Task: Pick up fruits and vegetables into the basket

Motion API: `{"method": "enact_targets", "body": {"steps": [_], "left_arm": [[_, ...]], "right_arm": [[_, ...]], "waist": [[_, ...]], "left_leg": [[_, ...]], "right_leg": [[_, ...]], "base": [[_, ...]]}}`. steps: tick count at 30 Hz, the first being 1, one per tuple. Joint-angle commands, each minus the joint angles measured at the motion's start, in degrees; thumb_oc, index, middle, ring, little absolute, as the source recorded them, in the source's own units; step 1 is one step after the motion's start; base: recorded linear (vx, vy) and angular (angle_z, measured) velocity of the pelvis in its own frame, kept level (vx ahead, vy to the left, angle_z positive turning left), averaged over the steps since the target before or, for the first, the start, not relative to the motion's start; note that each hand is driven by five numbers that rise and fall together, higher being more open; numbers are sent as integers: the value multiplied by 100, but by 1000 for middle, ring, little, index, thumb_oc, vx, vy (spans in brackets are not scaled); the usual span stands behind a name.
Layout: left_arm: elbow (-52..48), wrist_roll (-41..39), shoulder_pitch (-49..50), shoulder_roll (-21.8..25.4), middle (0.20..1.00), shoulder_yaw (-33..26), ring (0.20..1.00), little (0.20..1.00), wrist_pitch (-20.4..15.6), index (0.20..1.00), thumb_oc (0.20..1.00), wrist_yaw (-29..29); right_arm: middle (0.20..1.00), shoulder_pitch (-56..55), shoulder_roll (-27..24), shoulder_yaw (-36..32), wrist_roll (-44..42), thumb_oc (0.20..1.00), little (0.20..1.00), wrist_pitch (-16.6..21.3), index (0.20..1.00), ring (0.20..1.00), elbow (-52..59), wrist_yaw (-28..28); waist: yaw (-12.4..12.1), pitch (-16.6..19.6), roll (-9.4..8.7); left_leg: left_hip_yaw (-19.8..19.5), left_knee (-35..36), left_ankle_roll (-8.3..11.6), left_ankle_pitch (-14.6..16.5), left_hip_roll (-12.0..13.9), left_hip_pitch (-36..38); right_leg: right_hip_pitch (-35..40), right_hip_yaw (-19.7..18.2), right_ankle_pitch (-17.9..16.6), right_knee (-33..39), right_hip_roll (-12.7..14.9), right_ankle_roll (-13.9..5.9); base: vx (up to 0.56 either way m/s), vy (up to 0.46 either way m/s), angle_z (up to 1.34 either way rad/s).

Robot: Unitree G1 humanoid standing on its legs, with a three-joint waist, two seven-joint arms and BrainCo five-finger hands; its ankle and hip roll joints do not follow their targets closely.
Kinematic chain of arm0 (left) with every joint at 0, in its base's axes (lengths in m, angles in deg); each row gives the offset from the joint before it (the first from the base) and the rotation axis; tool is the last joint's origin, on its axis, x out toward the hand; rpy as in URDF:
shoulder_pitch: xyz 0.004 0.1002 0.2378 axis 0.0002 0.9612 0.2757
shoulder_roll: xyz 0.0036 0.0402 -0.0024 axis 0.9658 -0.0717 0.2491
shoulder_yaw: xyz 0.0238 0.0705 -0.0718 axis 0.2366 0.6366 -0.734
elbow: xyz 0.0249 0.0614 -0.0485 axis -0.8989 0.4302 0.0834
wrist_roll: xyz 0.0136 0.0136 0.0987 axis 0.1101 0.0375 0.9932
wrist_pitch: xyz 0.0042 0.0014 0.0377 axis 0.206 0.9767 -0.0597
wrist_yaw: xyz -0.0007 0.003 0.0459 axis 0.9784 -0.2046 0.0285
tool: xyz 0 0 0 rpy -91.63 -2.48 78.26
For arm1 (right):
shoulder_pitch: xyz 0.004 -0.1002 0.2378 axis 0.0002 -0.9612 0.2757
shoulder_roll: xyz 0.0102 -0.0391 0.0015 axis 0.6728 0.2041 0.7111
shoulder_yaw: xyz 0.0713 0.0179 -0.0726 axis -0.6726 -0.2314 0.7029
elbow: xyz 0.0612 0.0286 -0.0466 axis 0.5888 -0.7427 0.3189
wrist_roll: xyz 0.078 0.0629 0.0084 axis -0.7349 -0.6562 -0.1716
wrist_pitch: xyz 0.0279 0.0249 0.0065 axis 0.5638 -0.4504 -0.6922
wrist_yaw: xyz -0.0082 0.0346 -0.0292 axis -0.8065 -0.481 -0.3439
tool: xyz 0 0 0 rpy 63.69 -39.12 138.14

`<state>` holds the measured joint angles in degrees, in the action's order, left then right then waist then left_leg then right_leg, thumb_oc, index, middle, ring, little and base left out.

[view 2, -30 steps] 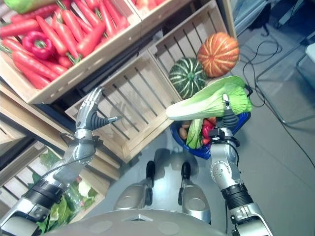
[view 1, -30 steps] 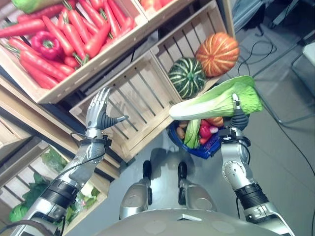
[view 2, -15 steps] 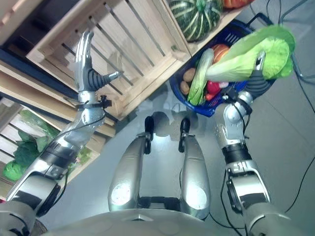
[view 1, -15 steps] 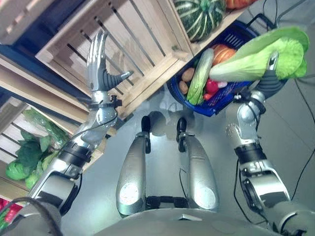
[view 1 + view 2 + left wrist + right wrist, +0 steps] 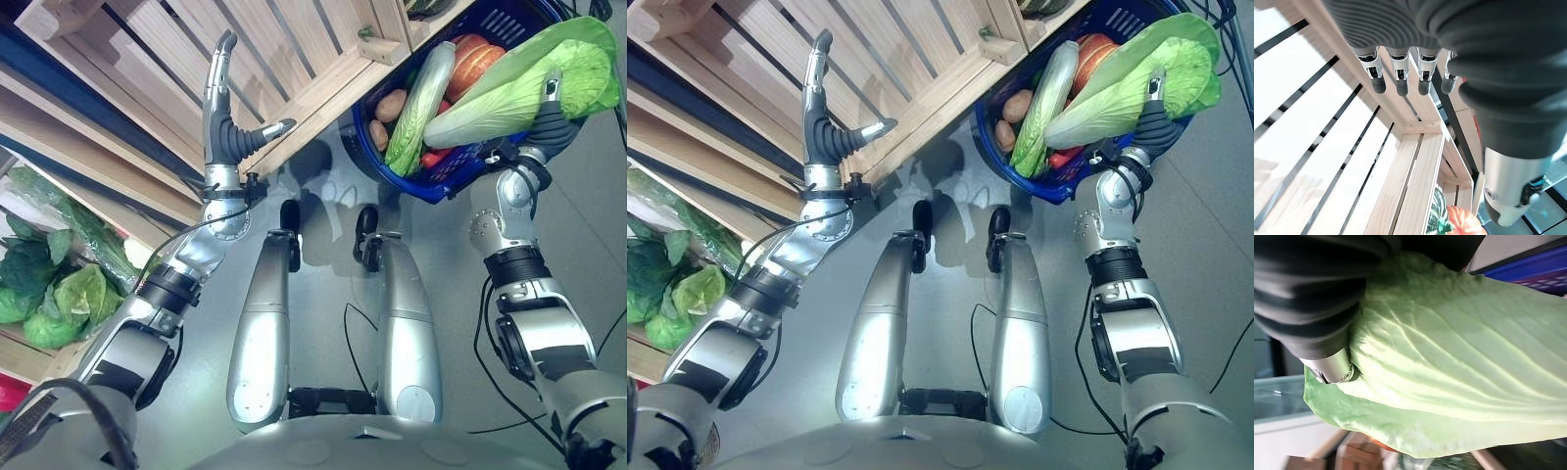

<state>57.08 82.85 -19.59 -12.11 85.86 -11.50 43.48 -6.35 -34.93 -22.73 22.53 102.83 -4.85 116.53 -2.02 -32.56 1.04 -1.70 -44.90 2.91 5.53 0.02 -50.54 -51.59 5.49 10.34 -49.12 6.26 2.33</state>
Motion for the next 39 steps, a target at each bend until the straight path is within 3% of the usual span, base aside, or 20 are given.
{"method": "enact_targets", "body": {"steps": [1,2,3,4,10,17,19,21,26,29,33,39], "left_arm": [[-329,-192,70,-53,1000,-173,1000,1000,-539,1000,1000,16],[-339,-232,81,-43,1000,-173,1000,1000,-559,1000,1000,14],[-354,-291,76,-23,1000,-176,1000,1000,-556,1000,1000,25],[-366,-373,85,-3,1000,-191,1000,1000,-540,1000,1000,46],[-373,-365,175,50,1000,-180,1000,1000,-585,1000,1000,171],[-451,-478,312,124,1000,-215,1000,1000,-599,1000,1000,515],[-481,-413,402,160,1000,-193,1000,1000,-630,1000,1000,612],[-521,-559,528,202,1000,-168,1000,1000,-595,1000,1000,768],[-451,-647,804,249,1000,-202,1000,1000,-549,1000,1000,1154],[-382,-638,1078,273,1000,-202,1000,1000,-426,1000,1000,1398],[-314,-743,1409,306,1000,-275,1000,1000,-462,1000,1000,1671],[-211,-640,2025,256,1000,-355,1000,1000,-315,1000,1000,2115]], "right_arm": [[200,135,-344,120,-203,200,200,-491,200,200,-69,-445],[200,153,-399,203,-212,200,200,-673,200,200,-156,-477],[454,162,-435,257,-297,454,454,-834,454,454,-203,-540],[1000,145,-461,304,-362,1000,1000,-1104,1000,1000,-286,-622],[1000,251,-528,434,-488,1000,1000,-1447,1000,1000,-459,-835],[1000,191,-495,371,-448,1000,1000,-1446,1000,1000,-477,-679],[1000,108,-458,321,-319,1000,1000,-1306,1000,1000,-456,-275],[1000,-54,-409,144,300,1000,1000,-1439,1000,1000,-443,584],[1000,-316,-295,-12,1027,1000,1000,-1718,1000,1000,-227,1445],[1000,-679,-194,28,1507,1000,1000,-1921,1000,1000,42,1791],[1000,-1167,-143,7,1870,1000,1000,-1976,1000,1000,175,1794],[1000,-2304,-48,-35,1819,1000,1000,-1892,1000,1000,302,779]], "waist": [[-27,277,94],[-41,277,94],[-48,277,89],[-61,277,74],[-111,277,0],[-133,277,-77],[-140,277,-98],[-148,277,-132],[-176,277,-162],[-178,541,-172],[-158,831,-163],[-120,1457,-164]], "left_leg": [[537,-418,-296,639,-289,3],[544,-422,-300,656,-280,1],[548,-408,-302,648,-279,-8],[549,-384,-310,643,-274,2],[530,-303,-304,639,-262,82],[505,170,-265,498,-288,513],[488,410,-252,420,-267,779],[403,919,-226,303,-266,1346],[168,1958,-180,-79,-325,2410],[-16,2631,-164,-301,-367,2948],[-103,3317,-151,-524,-336,3448],[-203,4381,-159,-835,-225,4313]], "right_leg": [[313,112,-248,193,-61,-270],[309,112,-234,187,-65,-274],[299,116,-241,201,-67,-278],[304,124,-251,219,-73,-288],[426,197,-290,367,-100,-305],[909,248,-365,825,-172,-315],[1184,241,-395,1041,-201,-321],[1737,201,-420,1488,-255,-353],[2812,186,-595,2521,-345,-361],[3427,230,-751,3255,-379,-328],[3980,284,-926,3921,-395,-327],[4852,315,-1230,4881,-390,-403]], "base": [[20,-40,1],[29,-42,0],[32,-51,-1],[29,-57,0],[45,-50,4],[54,-22,2],[68,-17,4],[67,-16,6],[61,-11,3],[84,-4,-5],[87,13,-3],[92,13,-3]]}}
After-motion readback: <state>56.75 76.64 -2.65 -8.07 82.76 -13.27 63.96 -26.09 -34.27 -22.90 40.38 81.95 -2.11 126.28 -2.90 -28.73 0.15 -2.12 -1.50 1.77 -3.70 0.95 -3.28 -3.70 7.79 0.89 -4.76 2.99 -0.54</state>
